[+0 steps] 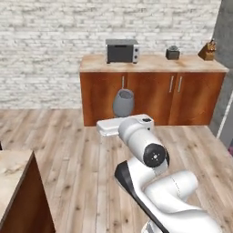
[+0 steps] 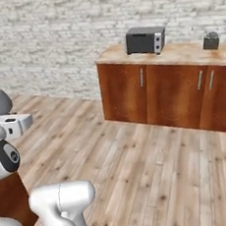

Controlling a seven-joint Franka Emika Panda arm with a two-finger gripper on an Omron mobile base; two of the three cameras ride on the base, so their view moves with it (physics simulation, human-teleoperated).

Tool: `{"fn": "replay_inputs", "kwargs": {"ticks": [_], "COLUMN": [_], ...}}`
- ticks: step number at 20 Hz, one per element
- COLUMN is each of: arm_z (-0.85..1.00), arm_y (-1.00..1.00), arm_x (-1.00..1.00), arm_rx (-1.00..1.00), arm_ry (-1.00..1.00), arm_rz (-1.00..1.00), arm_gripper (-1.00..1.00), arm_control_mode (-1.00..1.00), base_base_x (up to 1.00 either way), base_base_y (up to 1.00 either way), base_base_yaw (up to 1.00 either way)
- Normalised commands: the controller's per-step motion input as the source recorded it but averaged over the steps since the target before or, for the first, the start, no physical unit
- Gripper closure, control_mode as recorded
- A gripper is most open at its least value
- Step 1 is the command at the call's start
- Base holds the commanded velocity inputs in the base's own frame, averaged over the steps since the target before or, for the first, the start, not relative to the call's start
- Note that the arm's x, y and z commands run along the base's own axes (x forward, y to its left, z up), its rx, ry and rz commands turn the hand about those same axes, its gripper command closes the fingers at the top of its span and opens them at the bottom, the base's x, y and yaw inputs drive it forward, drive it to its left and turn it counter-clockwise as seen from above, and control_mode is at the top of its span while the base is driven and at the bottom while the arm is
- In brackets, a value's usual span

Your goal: Retrieve the wine glasses from the counter and place one next to each plate.

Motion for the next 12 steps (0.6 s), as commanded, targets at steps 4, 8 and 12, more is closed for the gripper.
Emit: {"fn": "replay_inputs", "kwargs": {"ticks": [4, 8, 12], "arm_z": [0.00, 0.00, 0.00], "arm_y": [0.00, 0.00, 0.00], "arm_x": [0.00, 0.00, 0.00], "arm_rx": [0.00, 0.00, 0.00], "arm_ry": [0.00, 0.00, 0.00], "arm_rz": [0.00, 0.00, 0.00], "arm_gripper": [1.00, 1.00, 1.00], "arm_control_mode": [1.00, 1.00, 1.00], "base_base_x": [1.00, 1.00, 1.00], "base_base_y": [-0.53, -0.14, -0.14], "base_base_yaw": [0.34, 0.51, 0.59]}}
